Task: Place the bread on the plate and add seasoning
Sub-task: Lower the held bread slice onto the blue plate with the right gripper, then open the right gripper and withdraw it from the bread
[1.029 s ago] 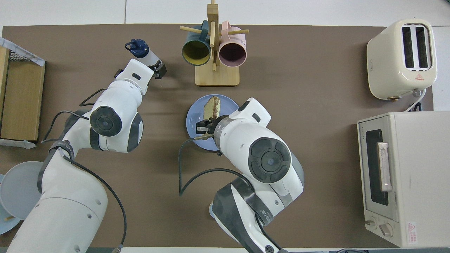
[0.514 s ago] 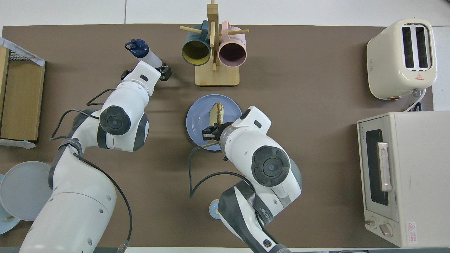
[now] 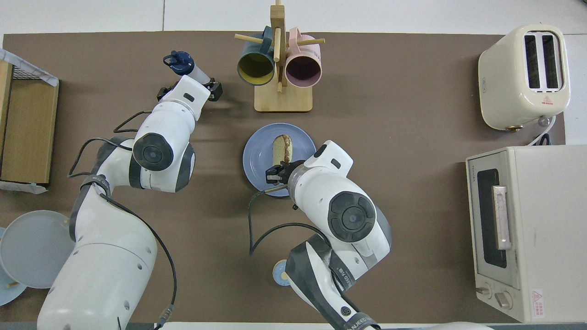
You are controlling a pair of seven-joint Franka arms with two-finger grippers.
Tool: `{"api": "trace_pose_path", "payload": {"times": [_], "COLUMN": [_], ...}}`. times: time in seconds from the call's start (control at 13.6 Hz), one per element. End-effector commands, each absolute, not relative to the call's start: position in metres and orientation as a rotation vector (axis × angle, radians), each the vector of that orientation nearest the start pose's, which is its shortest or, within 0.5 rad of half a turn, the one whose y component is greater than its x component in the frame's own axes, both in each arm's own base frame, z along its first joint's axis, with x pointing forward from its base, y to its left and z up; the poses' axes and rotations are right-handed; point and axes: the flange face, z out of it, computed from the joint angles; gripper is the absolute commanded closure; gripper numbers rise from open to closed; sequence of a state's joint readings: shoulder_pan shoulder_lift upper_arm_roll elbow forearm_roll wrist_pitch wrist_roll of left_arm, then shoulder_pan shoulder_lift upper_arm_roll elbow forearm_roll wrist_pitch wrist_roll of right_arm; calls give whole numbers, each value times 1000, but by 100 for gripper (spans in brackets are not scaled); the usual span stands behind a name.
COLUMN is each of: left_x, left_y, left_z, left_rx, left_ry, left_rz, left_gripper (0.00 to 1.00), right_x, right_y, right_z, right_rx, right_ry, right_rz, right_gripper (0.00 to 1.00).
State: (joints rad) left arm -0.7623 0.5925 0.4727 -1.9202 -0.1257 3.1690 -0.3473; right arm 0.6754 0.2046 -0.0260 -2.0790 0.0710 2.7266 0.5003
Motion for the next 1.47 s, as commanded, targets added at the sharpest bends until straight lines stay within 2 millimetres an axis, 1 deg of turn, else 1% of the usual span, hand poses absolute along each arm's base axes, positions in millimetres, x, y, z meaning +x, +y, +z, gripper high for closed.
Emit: {"api": "trace_pose_path", "payload": {"times": [0.0, 0.07, 0.15, 0.22, 0.29, 0.37, 0.51, 0.59, 0.66, 0.81, 0.88, 0.96, 1.03, 1.1, 1.18, 1.25, 1.4], "left_x": [650, 651, 652, 653, 656, 655, 655, 653, 653, 651, 651, 651, 652, 652, 652, 654, 655], "left_y": [-218, -218, -217, -217, -215, -214, -215, -216, -215, -217, -217, -217, -216, -216, -216, -213, -211], "left_z": [299, 299, 300, 301, 303, 302, 301, 299, 299, 297, 297, 297, 296, 296, 296, 298, 300], "left_rx": [-2960, -2959, -2958, -2957, -2954, -2954, -2955, -2958, -2958, -2959, -2959, -2959, -2959, -2961, -2961, -2955, -2954], "left_ry": [-54, -55, -57, -56, -63, -61, -61, -60, -62, -55, -53, -53, -54, -54, -56, -50, -57], "left_rz": [-1193, -1196, -1198, -1200, -1206, -1204, -1198, -1185, -1181, -1175, -1175, -1173, -1159, -1153, -1156, -1161, -1167], "left_gripper": [0, 0, 0, 0, 0, 0, 0, 0, 0, 0, 0, 22, 69, 98, 100, 100, 100], "right_x": [489, 489, 489, 489, 492, 497, 512, 518, 528, 539, 545, 551, 556, 561, 565, 566, 555], "right_y": [363, 362, 362, 363, 363, 363, 351, 346, 336, 315, 298, 280, 257, 235, 210, 181, 138], "right_z": [374, 374, 374, 378, 388, 403, 448, 463, 486, 515, 529, 540, 552, 560, 569, 574, 588], "right_rx": [-2820, -2823, -2828, -2836, -2853, -2869, -2919, -2938, -2953, -2986, -2992, -3002, -3018, -3034, -3048, -3064, -3103], "right_ry": [-141, -139, -138, -140, -136, -136, -118, -107, -84, -36, 2, 37, 49, 19, 3, -8, -68], "right_rz": [-507, -501, -492, -477, -448, -419, -346, -314, -289, -226, -216, -197, -173, -142, -115, -71, 12], "right_gripper": [72, 39, 0, 0, 0, 0, 0, 0, 0, 0, 0, 0, 0, 0, 0, 0, 0]}}
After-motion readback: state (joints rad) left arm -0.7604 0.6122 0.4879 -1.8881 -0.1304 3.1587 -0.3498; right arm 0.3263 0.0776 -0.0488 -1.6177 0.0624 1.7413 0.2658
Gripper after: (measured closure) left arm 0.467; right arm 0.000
